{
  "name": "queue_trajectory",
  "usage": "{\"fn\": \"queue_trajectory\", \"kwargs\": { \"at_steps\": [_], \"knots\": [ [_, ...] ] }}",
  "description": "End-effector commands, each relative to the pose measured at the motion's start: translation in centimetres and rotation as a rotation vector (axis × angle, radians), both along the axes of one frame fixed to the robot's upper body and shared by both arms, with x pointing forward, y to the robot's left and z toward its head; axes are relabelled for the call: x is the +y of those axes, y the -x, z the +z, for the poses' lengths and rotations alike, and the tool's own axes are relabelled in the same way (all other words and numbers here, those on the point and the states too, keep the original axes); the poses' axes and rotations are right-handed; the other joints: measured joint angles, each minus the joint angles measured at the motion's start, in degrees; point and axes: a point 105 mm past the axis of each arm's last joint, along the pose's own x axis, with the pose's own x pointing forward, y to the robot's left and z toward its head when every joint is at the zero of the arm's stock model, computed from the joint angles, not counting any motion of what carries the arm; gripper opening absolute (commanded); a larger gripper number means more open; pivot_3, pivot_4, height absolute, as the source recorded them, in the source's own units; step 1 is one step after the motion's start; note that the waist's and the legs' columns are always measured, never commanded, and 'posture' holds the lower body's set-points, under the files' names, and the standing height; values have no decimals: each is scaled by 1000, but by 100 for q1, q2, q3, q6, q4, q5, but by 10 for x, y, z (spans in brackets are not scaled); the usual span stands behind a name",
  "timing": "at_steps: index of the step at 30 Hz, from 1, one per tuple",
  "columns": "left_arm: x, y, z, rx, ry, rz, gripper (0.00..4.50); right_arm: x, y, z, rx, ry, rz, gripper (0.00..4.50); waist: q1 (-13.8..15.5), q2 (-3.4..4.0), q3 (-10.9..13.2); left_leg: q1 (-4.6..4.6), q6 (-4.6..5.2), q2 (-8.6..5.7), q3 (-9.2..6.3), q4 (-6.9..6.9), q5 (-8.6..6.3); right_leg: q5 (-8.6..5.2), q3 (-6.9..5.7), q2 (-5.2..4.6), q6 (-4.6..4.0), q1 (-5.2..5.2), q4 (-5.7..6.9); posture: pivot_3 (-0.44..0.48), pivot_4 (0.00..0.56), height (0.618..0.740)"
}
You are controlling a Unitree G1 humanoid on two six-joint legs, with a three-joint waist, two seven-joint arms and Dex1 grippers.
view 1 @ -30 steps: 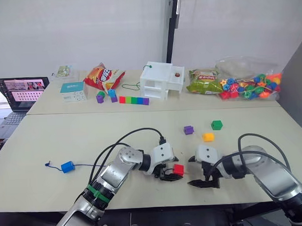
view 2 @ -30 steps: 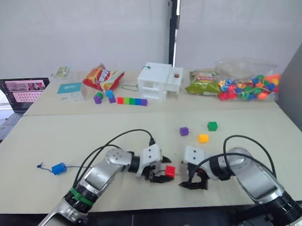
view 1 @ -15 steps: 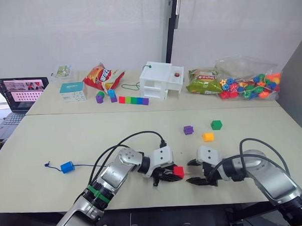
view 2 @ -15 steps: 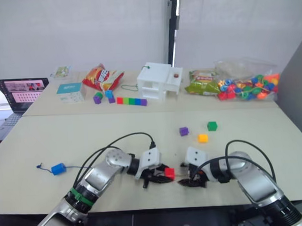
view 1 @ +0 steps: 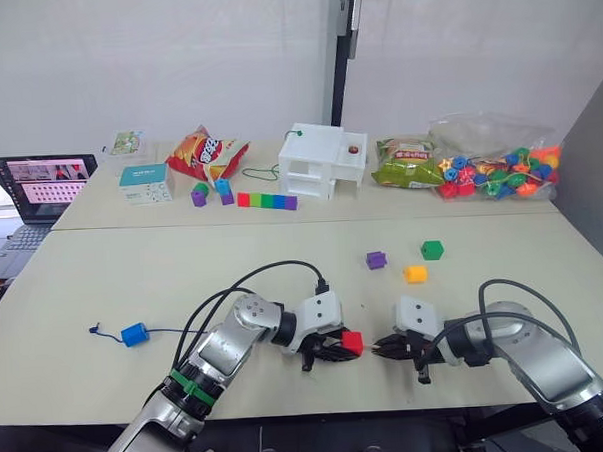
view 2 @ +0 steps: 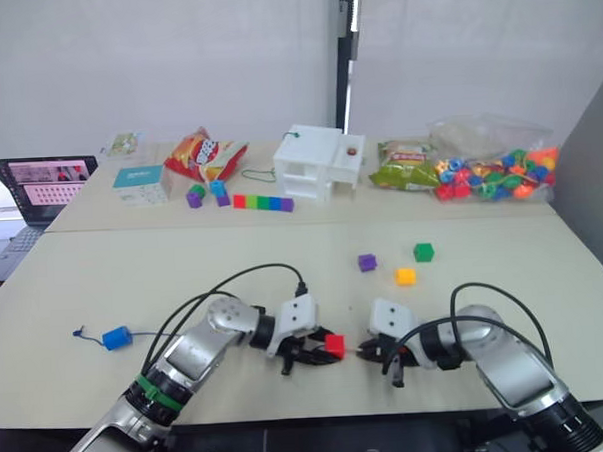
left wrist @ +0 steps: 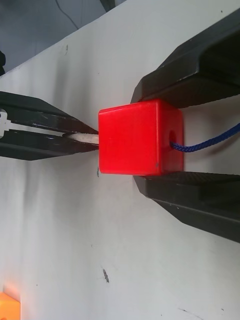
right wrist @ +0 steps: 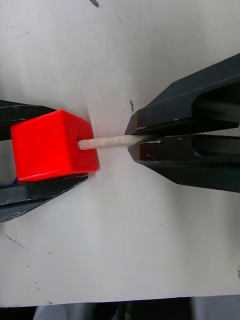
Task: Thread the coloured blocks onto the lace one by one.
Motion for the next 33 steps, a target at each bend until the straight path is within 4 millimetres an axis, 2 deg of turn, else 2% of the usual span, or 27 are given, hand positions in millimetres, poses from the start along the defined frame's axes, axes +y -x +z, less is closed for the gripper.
{"fn": "queue_trajectory", "kwargs": {
  "at_steps": [1, 2, 6, 9, 12, 15, 16, 20, 21, 25, 26, 29, 30, 33],
  "knots": [
    [20, 1, 15, -22, 32, 33, 1213, 8, -1, 7, -37, -12, 37, 0, -12, 0, 0, 0, 0, 1, 0, -2, 0, 0, 0, 1, 0, -1, 0, 0, 150, 740],
    [29, 2, 17, -22, 35, 51, 1213, 9, -1, 7, -38, -11, 40, 0, -41, 0, 0, 1, 0, 2, 0, -3, 0, 0, 1, 2, 0, -3, 1, 0, 150, 740],
    [104, 12, 12, -5, -58, 148, 1213, 11, -4, 9, -45, -12, 53, 0, -143, 1, 0, 5, -2, 11, 1, -17, 1, -4, 6, 7, -8, -13, 5, 0, 150, 740],
    [176, 19, 4, 12, -196, 265, 1213, 12, -5, 11, -48, -12, 70, 0, -164, 0, 0, 16, -3, 19, 1, -26, 1, -8, 4, 5, -14, -10, 5, 0, 150, 740],
    [237, 26, -5, -2, -387, 345, 1213, 12, -5, 10, -44, -11, 87, 0, -147, 1, 0, 25, -4, 18, 2, -33, 0, -9, -4, -6, -16, -5, 4, 0, 150, 740],
    [274, 25, -6, -41, -490, 403, 1213, 13, -5, 10, -41, -9, 98, 0, -146, 6, -3, 40, -5, 18, 5, -37, 0, -9, -4, -10, -18, 4, 4, 0, 150, 740],
    [279, 24, -4, -52, -490, 417, 1213, 14, -5, 10, -41, -9, 102, 0, -153, 9, -5, 49, -5, 18, 7, -40, 0, -10, -4, -11, -20, 9, 5, 0, 150, 740],
    [282, 16, 6, -80, -439, 461, 1213, 15, -7, 11, -42, -8, 116, 0, -160, 16, -9, 54, -5, 18, 20, -42, 0, -16, 0, -10, -32, -6, 46, 0, 150, 740],
    [282, 16, 6, -74, -439, 460, 2241, 15, -7, 11, -42, -8, 117, 0, -158, 17, -9, 54, -5, 20, 21, -40, 0, -19, -1, -9, -35, -10, 53, 0, 150, 740],
    [265, 11, 21, -80, -343, 451, 3558, 16, -7, 13, -42, -9, 122, 0, -150, 16, -8, 46, -5, 20, 24, -37, 0, -20, -2, -6, -36, -15, 58, 0, 150, 740],
    [251, 11, 29, -56, -275, 439, 3853, 16, -7, 13, -41, -7, 123, 0, -148, 15, -8, 44, -5, 20, 24, -36, 0, -20, -2, -6, -35, -15, 57, 0, 150, 740],
    [195, 10, 60, -12, -29, 378, 3853, 18, -6, 12, -38, -6, 127, 0, -69, 10, -4, 22, -5, 15, 18, -25, 0, -20, -4, -10, -24, -22, 55, 0, 150, 740],
    [178, 13, 65, 7, 21, 344, 3853, 19, -6, 12, -38, -6, 128, 0, -51, 3, -1, 10, -4, 14, 15, -16, 0, -18, -6, -12, -19, -25, 55, 0, 150, 740],
    [136, 29, 61, 64, 81, 237, 3853, 20, -6, 12, -38, -4, 132, 0, -23, -4, 2, 6, -4, 11, 11, -10, 0, -12, -5, -14, -11, -20, 54, 0, 150, 740]
  ]
}}
